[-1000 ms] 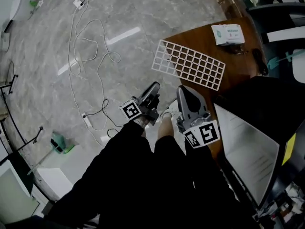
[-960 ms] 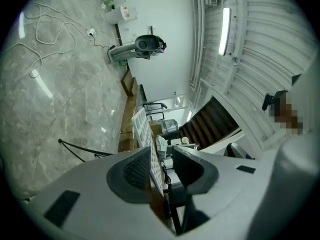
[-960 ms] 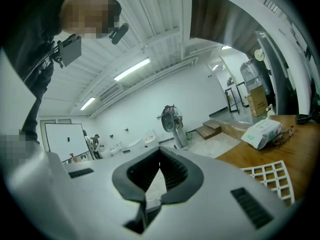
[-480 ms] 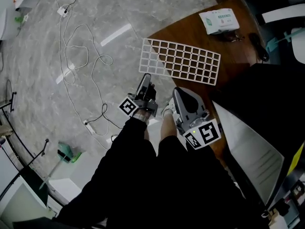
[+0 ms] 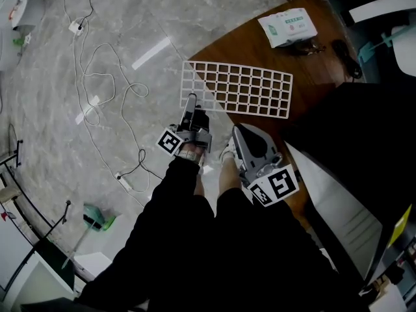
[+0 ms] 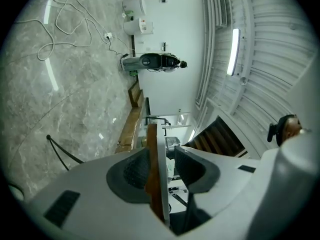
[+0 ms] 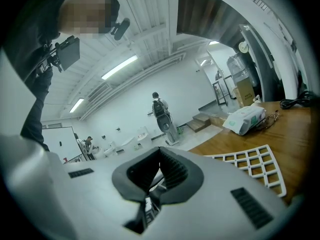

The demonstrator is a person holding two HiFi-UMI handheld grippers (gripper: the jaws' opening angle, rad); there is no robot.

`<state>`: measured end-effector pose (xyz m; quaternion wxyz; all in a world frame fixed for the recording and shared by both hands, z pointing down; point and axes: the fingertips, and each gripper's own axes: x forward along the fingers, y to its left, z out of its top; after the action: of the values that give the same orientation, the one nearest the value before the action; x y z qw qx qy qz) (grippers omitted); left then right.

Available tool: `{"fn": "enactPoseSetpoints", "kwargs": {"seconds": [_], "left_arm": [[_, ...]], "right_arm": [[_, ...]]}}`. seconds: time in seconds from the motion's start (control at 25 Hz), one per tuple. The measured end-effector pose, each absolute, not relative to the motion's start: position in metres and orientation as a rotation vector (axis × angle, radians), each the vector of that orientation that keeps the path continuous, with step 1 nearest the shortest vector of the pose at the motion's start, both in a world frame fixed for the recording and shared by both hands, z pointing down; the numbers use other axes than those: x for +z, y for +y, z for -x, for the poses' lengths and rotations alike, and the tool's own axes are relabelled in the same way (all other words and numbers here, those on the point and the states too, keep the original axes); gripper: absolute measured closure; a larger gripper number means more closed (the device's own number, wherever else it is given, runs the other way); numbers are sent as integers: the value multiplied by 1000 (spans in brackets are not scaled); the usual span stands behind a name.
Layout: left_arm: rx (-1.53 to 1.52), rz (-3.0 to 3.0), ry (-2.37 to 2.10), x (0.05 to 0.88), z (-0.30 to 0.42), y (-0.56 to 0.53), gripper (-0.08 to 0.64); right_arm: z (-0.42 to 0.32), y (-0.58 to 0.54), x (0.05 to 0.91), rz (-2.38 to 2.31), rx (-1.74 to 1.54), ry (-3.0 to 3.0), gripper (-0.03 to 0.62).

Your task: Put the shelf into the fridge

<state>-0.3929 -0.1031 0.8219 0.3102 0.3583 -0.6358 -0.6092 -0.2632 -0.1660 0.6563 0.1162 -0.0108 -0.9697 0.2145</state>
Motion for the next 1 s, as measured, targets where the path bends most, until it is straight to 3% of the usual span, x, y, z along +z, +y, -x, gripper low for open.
{"fn": "enactPoseSetpoints", "kwargs": {"seconds": [0.28,0.36,0.4,1.0], "left_arm": [[-1619,-930,-1687,823,406,-116,421],[-1627,-921,-1693,823,407,-116,518],[-1633,-915,-1693,824,407,-115,525],[-1780,-832,-1621,791,400,-98,526]], "right_arm": [[262,-173,661,3,631,-2837,586],[261,-174,661,-1,632,-2835,586],[261,-174,661,-3,633,-2835,586],[222,-190,666,-80,735,-2788,586]]}}
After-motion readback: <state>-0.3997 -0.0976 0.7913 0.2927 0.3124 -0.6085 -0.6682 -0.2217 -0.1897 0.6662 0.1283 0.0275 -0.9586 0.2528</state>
